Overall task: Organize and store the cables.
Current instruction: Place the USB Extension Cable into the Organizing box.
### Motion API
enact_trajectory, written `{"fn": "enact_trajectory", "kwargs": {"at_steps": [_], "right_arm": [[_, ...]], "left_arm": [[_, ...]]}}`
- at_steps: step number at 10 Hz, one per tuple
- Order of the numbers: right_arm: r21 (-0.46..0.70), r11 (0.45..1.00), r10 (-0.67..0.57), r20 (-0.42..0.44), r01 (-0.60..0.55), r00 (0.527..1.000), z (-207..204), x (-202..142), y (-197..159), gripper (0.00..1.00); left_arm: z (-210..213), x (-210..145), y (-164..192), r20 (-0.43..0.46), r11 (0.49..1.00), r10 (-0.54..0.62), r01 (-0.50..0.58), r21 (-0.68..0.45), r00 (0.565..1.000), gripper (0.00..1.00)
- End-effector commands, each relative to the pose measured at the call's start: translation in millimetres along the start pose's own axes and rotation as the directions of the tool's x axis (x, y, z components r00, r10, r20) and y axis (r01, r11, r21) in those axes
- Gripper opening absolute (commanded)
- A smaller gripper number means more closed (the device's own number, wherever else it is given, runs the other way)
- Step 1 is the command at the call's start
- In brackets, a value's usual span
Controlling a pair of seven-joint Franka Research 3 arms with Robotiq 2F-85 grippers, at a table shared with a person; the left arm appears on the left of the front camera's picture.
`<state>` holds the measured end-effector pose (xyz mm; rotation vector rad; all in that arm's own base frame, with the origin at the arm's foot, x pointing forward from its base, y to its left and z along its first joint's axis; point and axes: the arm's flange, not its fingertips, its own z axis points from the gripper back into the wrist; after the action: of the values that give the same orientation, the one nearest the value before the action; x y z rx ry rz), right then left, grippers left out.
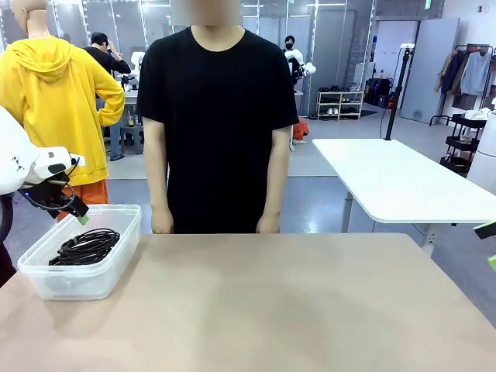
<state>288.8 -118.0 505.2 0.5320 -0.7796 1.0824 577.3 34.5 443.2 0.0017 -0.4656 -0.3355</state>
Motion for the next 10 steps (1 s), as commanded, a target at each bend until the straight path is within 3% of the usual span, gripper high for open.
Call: {"fn": "enact_trajectory", "kwargs": {"at_steps": [1,2,10], "right_arm": [[-0.006,1.0,-0.012,-0.015,0.012,1.0,-2,0,1,1.0],[-0.006,1.0,-0.012,-0.015,0.012,1.0,-2,0,1,1.0],[-0.006,1.0,-0.012,-0.015,0.012,1.0,-2,0,1,1.0]], "left_arm": [[14,-17,-21,-0.016,1.0,0.013,-0.013,-0.006,1.0,1.0],[0,0,0,0.0,1.0,0.0,0.0,0.0,1.0,1.0],[0,0,0,0.0,1.0,0.0,0.0,0.0,1.0,1.0]]}}
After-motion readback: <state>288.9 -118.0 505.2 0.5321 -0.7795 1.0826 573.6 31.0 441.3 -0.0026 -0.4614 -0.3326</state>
